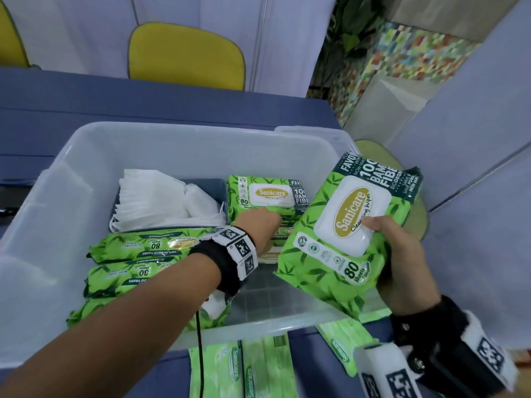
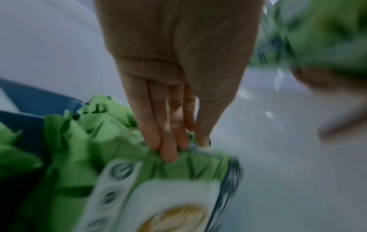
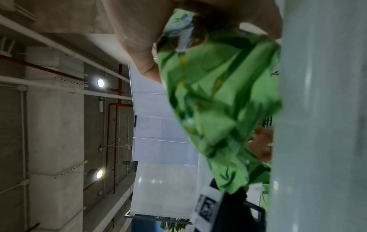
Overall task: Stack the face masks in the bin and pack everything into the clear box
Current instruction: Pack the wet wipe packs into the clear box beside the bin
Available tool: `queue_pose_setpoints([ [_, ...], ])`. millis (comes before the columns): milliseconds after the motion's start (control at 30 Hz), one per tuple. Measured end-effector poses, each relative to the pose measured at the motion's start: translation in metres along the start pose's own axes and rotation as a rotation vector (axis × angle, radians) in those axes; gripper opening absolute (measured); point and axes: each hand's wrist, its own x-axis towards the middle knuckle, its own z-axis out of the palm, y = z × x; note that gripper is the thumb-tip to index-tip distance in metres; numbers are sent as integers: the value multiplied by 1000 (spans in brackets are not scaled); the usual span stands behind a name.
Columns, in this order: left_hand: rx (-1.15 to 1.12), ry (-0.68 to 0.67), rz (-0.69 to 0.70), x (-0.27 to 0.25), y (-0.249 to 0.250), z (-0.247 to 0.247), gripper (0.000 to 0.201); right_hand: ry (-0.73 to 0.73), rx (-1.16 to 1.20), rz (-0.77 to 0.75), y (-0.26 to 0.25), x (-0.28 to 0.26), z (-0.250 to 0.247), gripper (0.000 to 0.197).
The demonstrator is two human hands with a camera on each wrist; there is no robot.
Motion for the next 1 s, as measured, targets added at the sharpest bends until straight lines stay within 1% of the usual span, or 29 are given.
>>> queue_pose_setpoints([
  [33,-162,25,-57,1,-3,-7,12,22,1,-10,1,1,1,56],
  [67,-373,30,-122,2,-7,-16,19,44,-1,-18,2,3,2,55],
  [100,-623,-1,-186,2,-9,-25,29,61,-6,-24,2,4,3,53],
  [167,-1148,-150,-253,-2,-4,-44,48,70,-17,-27,0,6,5,49],
  [200,-1312,-224,-241,-1,0,-52,54,67,-25,-27,-1,7,7,50],
  [233,-1410,-281,-186,-3,6,-60,55,61,-35,-21,-2,8,8,53],
  [267,-1452,-307,-110,-4,13,-67,49,50,-49,-10,-2,9,9,58],
  [300,-1427,-312,-25,-6,20,-72,36,37,-71,2,-2,10,9,63],
  [333,-1346,-300,44,-6,25,-77,25,14,-99,11,-2,11,9,65],
  [367,-1260,-266,80,-7,28,-82,23,-25,-132,20,-3,11,9,66],
  [400,-1198,-230,96,-7,28,-83,25,-74,-163,31,-4,11,9,64],
  [467,-1186,-217,80,-6,22,-83,25,-151,-202,48,-7,10,9,59],
  [500,-1193,-211,81,-7,18,-83,25,-166,-206,38,-10,9,8,56],
  [567,-1158,-192,106,-10,12,-84,37,-157,-209,-29,-18,8,3,57],
  [600,-1105,-183,121,-12,10,-84,48,-140,-209,-77,-23,8,-1,64],
  [667,-903,-195,134,-17,9,-83,68,-98,-217,-169,-33,5,-9,83],
  [700,-776,-210,150,-18,10,-79,74,-91,-252,-197,-37,2,-13,87],
  [767,-594,-232,203,-20,13,-67,80,-125,-411,-204,-35,-8,-19,88],
  [833,-486,-243,221,-22,15,-57,83,-181,-686,-261,-26,-23,-26,81],
  [867,-408,-252,224,-22,15,-53,87,-214,-840,-334,-22,-32,-29,73],
  [933,-181,-284,229,-24,15,-46,101,-307,-1134,-539,-13,-46,-37,52],
  [967,-76,-293,226,-25,17,-40,104,-382,-1261,-624,-9,-52,-40,44],
  [1000,1,-297,220,-26,20,-34,104,-459,-1371,-685,-4,-56,-43,41],
])
